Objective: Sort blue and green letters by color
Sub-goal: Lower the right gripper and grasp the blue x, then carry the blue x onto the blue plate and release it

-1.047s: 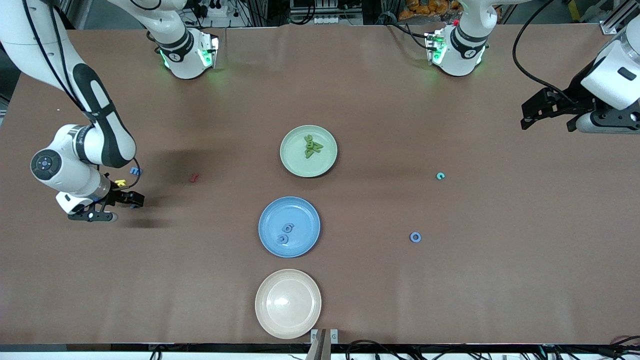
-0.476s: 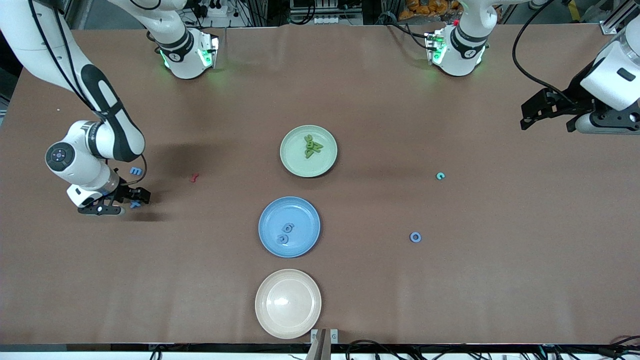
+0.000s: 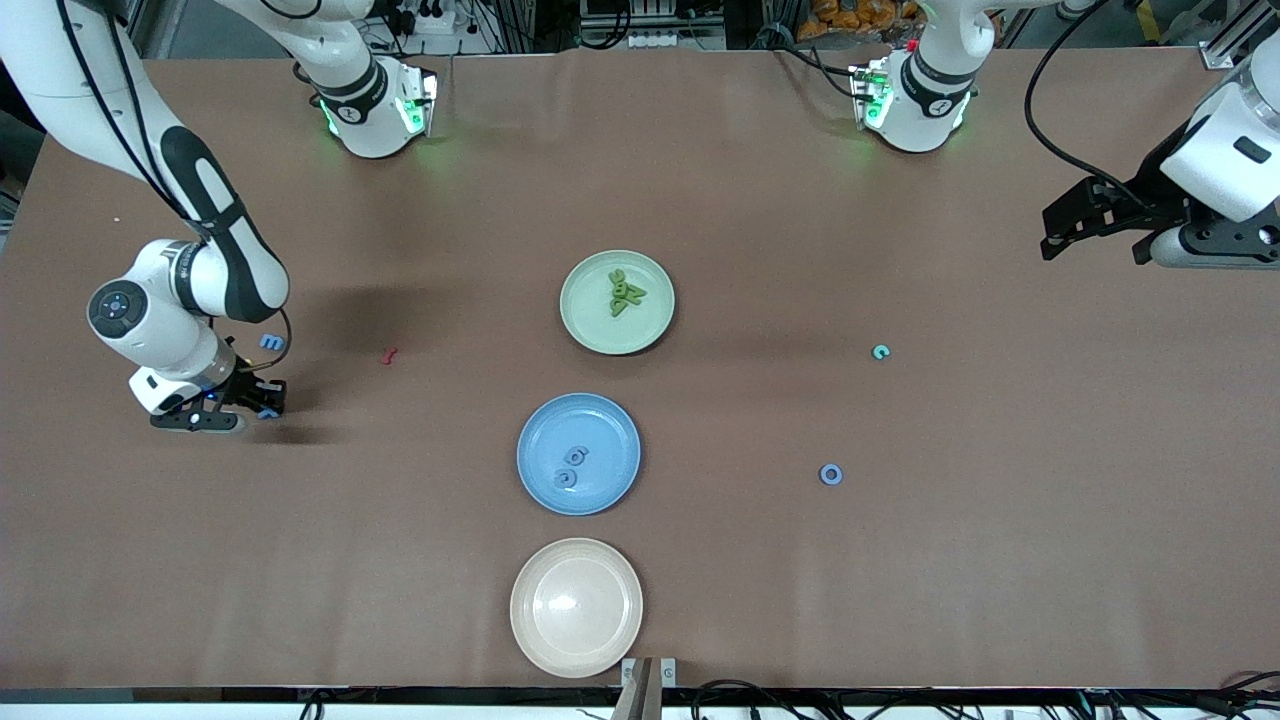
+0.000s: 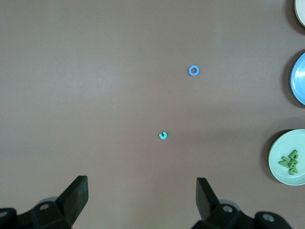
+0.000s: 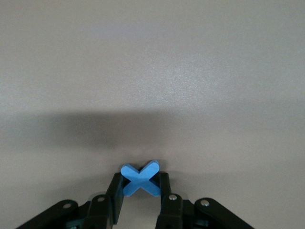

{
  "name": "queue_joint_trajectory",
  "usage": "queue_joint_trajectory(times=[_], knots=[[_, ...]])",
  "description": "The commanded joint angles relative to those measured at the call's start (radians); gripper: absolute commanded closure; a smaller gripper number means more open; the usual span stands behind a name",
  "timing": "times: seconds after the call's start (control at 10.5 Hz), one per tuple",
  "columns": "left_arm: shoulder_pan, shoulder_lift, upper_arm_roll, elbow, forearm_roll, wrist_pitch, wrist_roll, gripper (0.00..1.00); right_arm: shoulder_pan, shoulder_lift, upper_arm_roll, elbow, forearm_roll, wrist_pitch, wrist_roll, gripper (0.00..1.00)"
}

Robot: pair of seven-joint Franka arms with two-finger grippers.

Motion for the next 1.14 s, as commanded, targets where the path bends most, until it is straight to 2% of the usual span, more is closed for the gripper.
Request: queue_joint_trajectory(times=[0.0, 0.19, 0.38, 0.48, 0.67, 1.05], knots=[[0.000, -0.001, -0.003, 0.004, 0.006, -0.003, 0.004, 0.00, -0.013, 0.004, 0.012, -0.011, 0.052, 0.029, 0.003, 0.78], [0.002, -0.001, -0.003, 0.006, 0.006, -0.003, 0.004, 0.00, -0.001, -0.024, 0.012, 0.012, 0.054, 0.003, 0.011, 0.81], [0.002, -0.001, -0.003, 0.004, 0.005, -0.002, 0.005, 0.00, 0.060, -0.058, 0.010, 0.078, 0.065, -0.151, 0.102, 0.82], [0.002, -0.001, -0.003, 0.004, 0.006, -0.003, 0.004, 0.00, 0.089, -0.062, 0.009, 0.101, 0.065, -0.183, 0.159, 0.82], [0.002, -0.001, -0.004, 0.004, 0.006, -0.003, 0.004, 0.00, 0.161, -0.062, 0.010, 0.137, 0.066, -0.187, 0.289, 0.82], [0.010, 0.011, -0.003, 0.004, 0.006, -0.002, 0.011, 0.00, 0.368, -0.024, 0.007, 0.242, 0.230, -0.189, 0.396, 0.82]])
